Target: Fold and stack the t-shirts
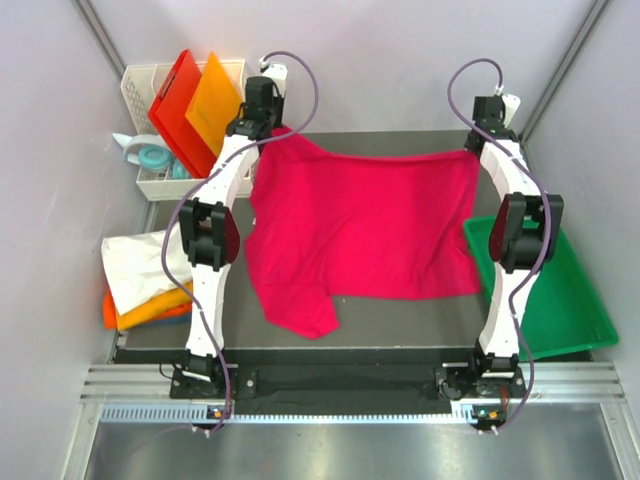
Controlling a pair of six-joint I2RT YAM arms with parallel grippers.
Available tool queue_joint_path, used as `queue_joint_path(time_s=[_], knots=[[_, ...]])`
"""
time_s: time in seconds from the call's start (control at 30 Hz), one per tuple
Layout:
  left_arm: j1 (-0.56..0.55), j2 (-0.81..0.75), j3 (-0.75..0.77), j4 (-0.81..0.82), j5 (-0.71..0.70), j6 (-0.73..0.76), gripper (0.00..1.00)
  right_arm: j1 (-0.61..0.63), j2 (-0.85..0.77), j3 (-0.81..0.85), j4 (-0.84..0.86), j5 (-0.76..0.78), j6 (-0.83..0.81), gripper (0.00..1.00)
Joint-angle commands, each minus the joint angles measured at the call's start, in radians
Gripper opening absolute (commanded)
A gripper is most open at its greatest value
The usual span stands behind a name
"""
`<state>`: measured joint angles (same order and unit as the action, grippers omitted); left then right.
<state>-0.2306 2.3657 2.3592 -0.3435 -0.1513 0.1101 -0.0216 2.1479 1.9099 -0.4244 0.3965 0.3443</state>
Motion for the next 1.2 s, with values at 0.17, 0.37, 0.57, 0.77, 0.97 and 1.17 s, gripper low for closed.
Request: queue_joint_path(time_s=[0.17,0.37,0.57,0.77,0.97,1.17], knots=[[0.014,-0.022,0.060,0.064,-0.037,0.005,0.00,-0.008,-0.002,0.124,0.026,-0.004,0.009,0.00],[0.019,-0.124,-0.040,0.057,-0.028,-0.023,0.00,0.011,-0.132,-0.027,0.078,0.011,0.004,0.00],[0.022,-0.212,-0.164,0.058,-0.031,-0.036,0.00,0.014,-0.226,-0.207,0.136,0.005,0.013,0.00],[0.025,-0.237,-0.192,0.072,-0.062,-0.032,0.00,0.014,-0.224,-0.236,0.139,0.008,0.012,0.00],[0.025,-0.247,-0.215,0.078,-0.068,-0.024,0.00,0.014,-0.214,-0.226,0.138,-0.001,0.012,0.00],[0.024,-0.221,-0.239,0.101,-0.085,-0.007,0.00,0.014,-0.155,-0.177,0.131,-0.019,0.002,0.00]])
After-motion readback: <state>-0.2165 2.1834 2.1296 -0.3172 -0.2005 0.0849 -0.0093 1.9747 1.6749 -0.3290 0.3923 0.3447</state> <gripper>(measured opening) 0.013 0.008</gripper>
